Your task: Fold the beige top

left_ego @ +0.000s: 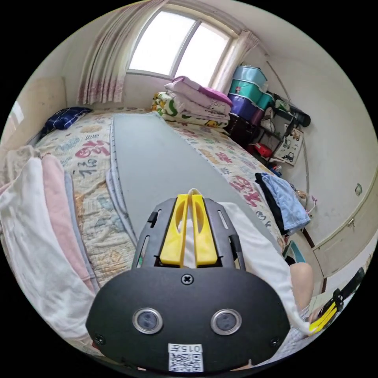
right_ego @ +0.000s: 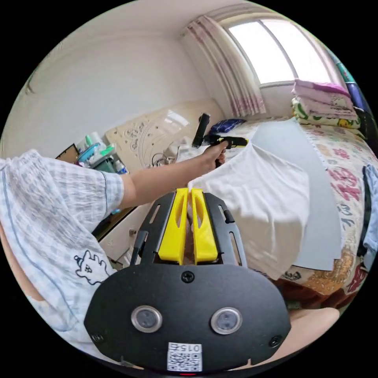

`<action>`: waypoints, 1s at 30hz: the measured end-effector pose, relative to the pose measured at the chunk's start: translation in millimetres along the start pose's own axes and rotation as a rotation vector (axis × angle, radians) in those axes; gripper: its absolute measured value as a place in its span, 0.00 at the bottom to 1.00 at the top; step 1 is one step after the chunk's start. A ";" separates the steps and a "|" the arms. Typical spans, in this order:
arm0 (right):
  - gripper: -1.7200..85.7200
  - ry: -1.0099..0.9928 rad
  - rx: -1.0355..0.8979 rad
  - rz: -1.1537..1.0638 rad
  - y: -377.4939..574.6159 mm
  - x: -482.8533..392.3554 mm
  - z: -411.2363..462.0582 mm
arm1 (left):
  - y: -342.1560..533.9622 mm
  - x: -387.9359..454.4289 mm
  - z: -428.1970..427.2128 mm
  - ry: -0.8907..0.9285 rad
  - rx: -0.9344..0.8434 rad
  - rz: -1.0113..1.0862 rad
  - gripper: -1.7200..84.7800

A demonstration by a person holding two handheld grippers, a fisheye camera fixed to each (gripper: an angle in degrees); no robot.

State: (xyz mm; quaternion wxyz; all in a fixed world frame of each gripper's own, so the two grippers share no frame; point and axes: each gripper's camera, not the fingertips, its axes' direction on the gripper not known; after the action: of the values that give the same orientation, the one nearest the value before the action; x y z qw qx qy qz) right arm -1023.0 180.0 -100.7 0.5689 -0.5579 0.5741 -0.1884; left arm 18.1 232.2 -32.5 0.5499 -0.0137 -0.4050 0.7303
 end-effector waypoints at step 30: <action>0.03 0.049 -0.389 -0.018 159.5 91.3 281.8 | 72.7 -19.8 78.4 0.004 -0.027 -0.027 0.02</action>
State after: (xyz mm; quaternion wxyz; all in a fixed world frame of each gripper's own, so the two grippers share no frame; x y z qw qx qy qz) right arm -823.1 268.7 -356.3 0.4346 -0.6576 0.6084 -0.0925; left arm -68.1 166.0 -32.4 0.5602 -0.0171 -0.4141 0.7173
